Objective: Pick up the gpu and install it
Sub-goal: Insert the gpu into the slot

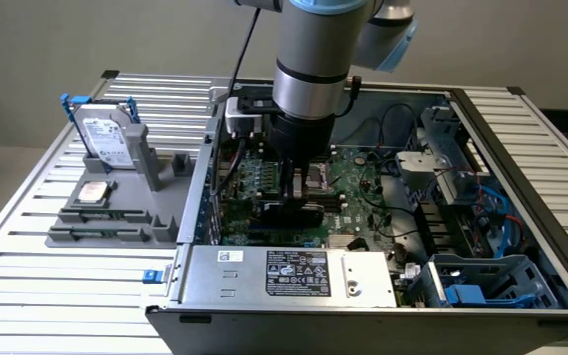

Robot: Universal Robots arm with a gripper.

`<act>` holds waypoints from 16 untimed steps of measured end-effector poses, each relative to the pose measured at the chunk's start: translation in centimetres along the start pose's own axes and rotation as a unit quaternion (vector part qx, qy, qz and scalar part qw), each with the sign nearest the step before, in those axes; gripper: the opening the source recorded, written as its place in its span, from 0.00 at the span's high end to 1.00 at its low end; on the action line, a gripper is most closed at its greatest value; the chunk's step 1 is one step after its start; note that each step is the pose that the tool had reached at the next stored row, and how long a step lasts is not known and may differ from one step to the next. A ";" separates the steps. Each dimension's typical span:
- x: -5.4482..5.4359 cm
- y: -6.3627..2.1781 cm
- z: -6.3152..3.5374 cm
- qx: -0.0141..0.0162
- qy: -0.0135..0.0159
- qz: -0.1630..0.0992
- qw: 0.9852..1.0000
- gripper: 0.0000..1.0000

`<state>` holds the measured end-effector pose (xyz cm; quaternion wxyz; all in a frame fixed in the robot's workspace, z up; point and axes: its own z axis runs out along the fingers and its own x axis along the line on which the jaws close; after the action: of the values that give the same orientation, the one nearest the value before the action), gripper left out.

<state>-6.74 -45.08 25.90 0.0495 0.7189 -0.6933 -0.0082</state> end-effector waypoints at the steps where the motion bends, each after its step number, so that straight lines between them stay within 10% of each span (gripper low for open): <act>1: 0.0 0.01 0.00 0.000 0.000 0.000 1.000 0.74; 16: 0.0 0.49 0.07 -0.001 0.003 0.001 1.000 0.74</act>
<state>-7.24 -45.07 25.87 0.0521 0.7181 -0.6939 -0.0071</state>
